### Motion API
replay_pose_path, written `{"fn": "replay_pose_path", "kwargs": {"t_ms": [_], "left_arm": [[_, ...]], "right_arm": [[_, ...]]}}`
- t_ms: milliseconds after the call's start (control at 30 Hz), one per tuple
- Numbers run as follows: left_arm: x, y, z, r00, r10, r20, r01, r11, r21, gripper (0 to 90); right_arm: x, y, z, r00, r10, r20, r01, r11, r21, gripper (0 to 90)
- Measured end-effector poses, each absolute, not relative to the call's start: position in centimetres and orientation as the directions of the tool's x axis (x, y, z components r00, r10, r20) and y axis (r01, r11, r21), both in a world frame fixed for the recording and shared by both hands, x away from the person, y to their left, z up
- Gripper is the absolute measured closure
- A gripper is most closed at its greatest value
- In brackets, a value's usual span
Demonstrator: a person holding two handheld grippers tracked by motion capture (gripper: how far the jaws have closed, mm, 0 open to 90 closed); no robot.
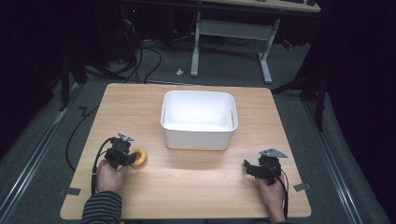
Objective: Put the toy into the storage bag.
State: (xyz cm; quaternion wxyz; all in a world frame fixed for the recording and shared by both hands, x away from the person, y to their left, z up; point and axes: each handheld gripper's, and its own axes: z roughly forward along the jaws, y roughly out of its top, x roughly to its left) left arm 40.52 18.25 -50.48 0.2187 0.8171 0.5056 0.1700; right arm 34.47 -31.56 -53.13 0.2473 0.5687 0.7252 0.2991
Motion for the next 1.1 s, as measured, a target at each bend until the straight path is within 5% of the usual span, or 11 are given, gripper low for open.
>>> {"fn": "replay_pose_path", "kwargs": {"t_ms": [1100], "left_arm": [[38.5,17.2,-47.0,0.490,0.871,0.046,0.693,-0.421,0.585,65.9]], "right_arm": [[34.5,-31.6,-53.1,-0.231,0.973,-0.021,0.677,0.176,0.715,20.9]]}}
